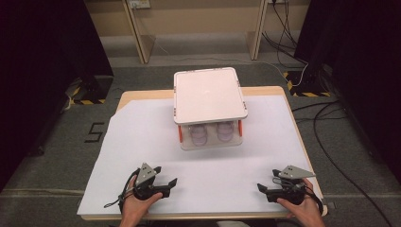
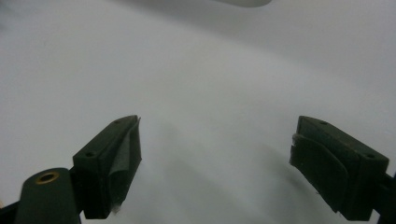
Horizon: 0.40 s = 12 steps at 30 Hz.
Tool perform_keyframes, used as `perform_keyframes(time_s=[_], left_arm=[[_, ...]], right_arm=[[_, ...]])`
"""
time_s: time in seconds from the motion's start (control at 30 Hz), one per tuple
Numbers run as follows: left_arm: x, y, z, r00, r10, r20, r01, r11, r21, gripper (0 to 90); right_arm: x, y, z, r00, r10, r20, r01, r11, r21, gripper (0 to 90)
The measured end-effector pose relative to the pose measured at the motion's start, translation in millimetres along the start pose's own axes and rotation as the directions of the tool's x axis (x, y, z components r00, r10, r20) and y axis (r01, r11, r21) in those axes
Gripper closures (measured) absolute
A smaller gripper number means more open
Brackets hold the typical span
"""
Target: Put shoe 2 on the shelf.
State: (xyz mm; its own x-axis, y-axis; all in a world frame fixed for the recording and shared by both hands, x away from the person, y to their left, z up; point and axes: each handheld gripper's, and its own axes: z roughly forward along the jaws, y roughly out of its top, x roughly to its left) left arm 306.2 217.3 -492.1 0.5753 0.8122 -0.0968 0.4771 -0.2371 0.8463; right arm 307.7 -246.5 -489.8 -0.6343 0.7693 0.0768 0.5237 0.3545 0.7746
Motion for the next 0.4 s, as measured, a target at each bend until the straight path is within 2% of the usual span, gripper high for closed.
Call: perform_keyframes(time_s=[0.27,0.4], left_arm=[[0.1,0.0,0.2,1.0,0.0,0.001,0.0,1.0,0.001,19.9],[0.2,-0.1,0.5,1.0,0.002,0.0,-0.002,1.0,0.002,19.9]], right_arm=[[1.0,-1.1,0.6,0.9997,-0.023,0.01,0.023,1.0,0.014,16.5],[0.0,-0.6,-0.6,0.9998,-0.013,0.012,0.013,1.0,0.011,16.7]])
